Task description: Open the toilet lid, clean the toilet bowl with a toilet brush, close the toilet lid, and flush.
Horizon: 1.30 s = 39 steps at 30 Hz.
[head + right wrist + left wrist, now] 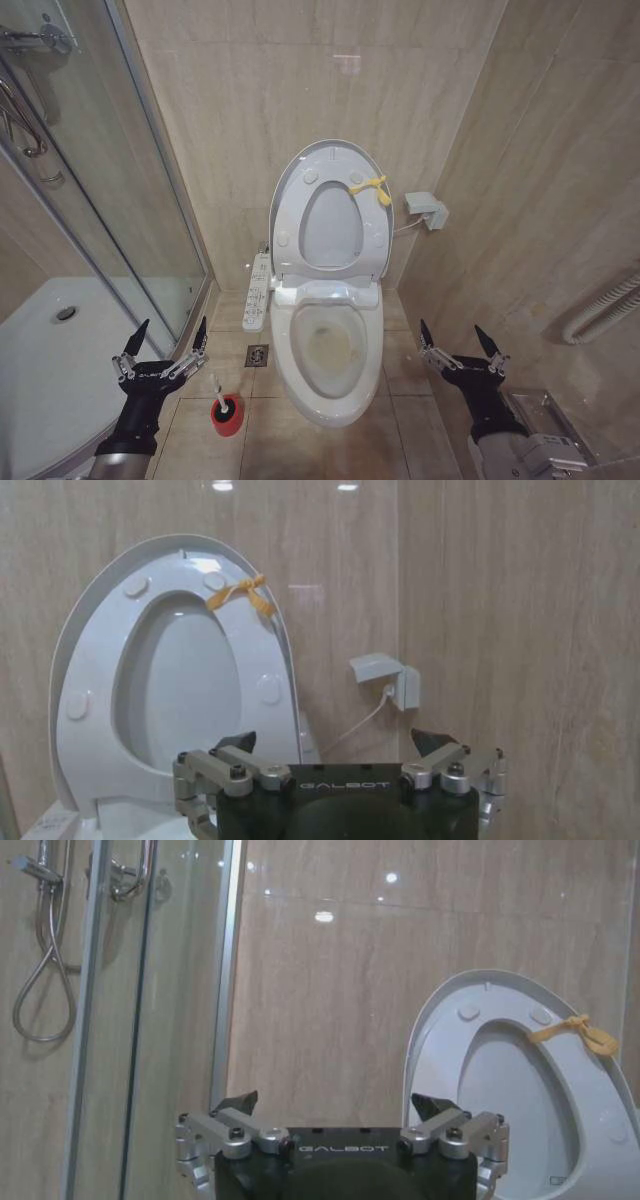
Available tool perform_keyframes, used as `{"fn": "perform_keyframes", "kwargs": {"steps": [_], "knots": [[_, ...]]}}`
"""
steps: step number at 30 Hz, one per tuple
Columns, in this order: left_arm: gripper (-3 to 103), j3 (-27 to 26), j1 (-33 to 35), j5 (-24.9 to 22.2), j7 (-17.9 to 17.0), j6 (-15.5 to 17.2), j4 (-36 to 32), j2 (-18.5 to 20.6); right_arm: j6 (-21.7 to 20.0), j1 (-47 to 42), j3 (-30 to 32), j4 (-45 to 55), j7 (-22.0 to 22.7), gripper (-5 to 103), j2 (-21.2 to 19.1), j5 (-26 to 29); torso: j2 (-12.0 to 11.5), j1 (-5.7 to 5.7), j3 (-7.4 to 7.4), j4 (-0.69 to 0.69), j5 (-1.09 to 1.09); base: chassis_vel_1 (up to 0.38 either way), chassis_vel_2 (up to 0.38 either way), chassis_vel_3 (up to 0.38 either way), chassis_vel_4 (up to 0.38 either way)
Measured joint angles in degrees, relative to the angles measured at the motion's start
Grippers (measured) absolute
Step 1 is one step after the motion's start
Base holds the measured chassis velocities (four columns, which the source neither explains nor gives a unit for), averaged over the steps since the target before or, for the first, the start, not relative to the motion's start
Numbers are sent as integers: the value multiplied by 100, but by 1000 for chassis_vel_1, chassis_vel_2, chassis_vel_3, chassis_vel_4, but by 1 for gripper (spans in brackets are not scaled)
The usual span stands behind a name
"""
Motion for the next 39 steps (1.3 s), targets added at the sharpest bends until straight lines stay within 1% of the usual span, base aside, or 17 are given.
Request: {"fn": "perform_keyframes", "kwargs": {"steps": [39], "knots": [[100, 0, 0, 0, 0, 0, 0, 0, -3, 5, 2, -6, 6, 100, -3, 10, 0, 0, 0, 0, 0, 0, 0, 0, 0]]}}
